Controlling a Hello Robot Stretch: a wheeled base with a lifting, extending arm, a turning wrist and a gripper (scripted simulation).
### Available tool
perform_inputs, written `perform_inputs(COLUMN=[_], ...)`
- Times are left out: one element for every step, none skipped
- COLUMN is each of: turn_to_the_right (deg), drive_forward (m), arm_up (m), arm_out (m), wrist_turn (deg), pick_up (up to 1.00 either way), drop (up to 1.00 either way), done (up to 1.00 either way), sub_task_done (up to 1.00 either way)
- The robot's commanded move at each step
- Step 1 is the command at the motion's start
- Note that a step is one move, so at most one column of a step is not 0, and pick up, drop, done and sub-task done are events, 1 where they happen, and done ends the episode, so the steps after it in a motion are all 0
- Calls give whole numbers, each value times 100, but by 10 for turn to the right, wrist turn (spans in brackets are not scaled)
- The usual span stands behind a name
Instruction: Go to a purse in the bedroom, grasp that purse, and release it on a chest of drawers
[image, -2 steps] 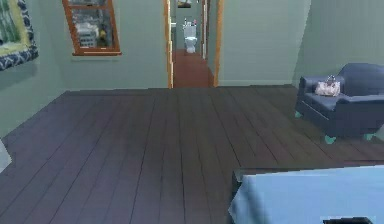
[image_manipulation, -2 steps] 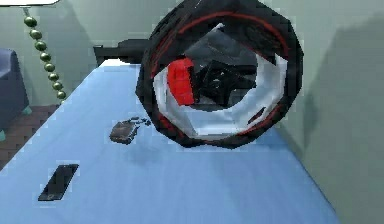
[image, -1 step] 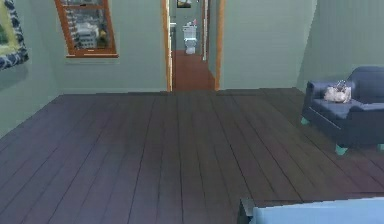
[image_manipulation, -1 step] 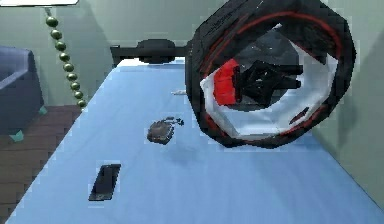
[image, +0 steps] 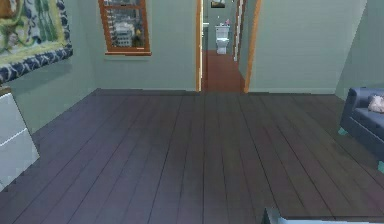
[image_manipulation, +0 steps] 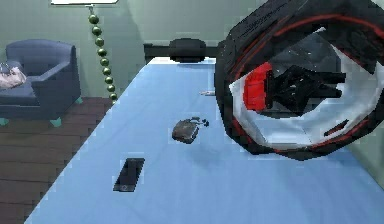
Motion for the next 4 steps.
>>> perform_inputs(turn_to_the_right=[0,0,0,0], drive_forward=[0,0,0,0], arm_up=[50,36,0,0], arm_out=[0,0,48,0], wrist_turn=[0,0,0,450], pick_up=[0,0,0,0], drop=[0,0,0,0], done=[0,0,0,0], sub_task_done=[0,0,0,0])
